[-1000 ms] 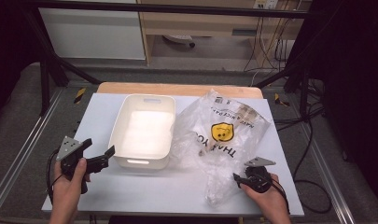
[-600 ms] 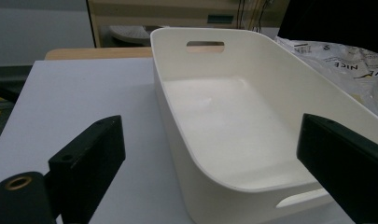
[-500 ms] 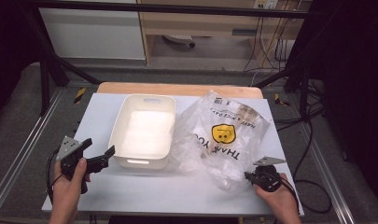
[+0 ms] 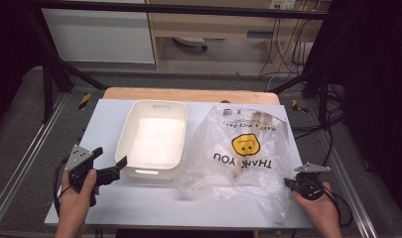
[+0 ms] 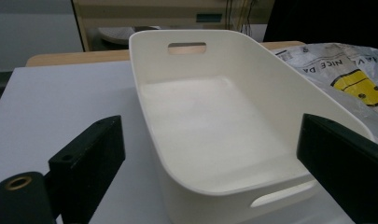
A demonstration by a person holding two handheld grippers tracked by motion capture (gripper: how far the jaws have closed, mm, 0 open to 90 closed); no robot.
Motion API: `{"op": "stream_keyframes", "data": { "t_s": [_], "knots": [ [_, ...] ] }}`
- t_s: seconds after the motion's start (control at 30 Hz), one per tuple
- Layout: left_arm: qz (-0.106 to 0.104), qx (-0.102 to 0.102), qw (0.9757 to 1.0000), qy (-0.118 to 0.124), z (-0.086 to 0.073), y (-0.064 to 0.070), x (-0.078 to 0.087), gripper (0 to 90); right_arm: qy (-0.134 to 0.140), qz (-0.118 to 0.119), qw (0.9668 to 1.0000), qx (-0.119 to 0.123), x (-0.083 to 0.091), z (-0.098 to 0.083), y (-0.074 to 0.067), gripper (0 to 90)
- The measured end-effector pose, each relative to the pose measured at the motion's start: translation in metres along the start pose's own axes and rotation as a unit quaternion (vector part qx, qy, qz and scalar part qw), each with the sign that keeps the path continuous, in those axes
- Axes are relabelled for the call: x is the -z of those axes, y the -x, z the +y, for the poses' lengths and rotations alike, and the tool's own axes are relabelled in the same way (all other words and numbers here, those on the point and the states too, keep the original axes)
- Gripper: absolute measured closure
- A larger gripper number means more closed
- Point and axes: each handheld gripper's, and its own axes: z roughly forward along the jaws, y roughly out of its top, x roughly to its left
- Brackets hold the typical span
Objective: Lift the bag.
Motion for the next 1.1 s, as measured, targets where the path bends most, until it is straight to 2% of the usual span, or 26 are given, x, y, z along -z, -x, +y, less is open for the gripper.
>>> {"op": "stream_keyframes", "data": {
  "t_s": [0.17, 0.3, 0.4, 0.6, 0.8, 0.97, 1.1],
  "knots": [
    [-0.021, -0.017, 0.9996, -0.003, 0.003, 0.020, -0.002, 7.5, 0.005, -0.043, 0.9989, -0.018, 0.001, 0.002, 0.022, 90.0],
    [-0.040, -0.032, 0.9986, -0.014, 0.005, 0.040, -0.006, 7.6, 0.010, -0.051, 0.9984, -0.022, -0.001, 0.001, 0.026, 90.0],
    [-0.056, -0.052, 0.9967, -0.025, 0.005, 0.060, -0.010, 8.1, 0.011, -0.049, 0.9986, -0.019, -0.001, 0.002, 0.024, 90.0],
    [-0.100, -0.079, 0.9910, -0.039, 0.004, 0.101, -0.023, 8.1, 0.007, -0.044, 0.9988, -0.017, -0.004, 0.000, 0.022, 90.0],
    [-0.134, -0.107, 0.9836, -0.056, -0.003, 0.136, -0.035, 8.7, 0.009, -0.043, 0.9989, -0.018, -0.004, 0.000, 0.023, 90.0],
    [-0.153, -0.118, 0.9784, -0.073, -0.011, 0.154, -0.049, 9.6, 0.008, -0.041, 0.9989, -0.018, -0.004, 0.000, 0.022, 90.0],
    [-0.163, -0.120, 0.9759, -0.082, -0.014, 0.162, -0.060, 13.5, 0.008, -0.040, 0.9990, -0.019, -0.004, -0.001, 0.022, 90.0]
  ]
}}
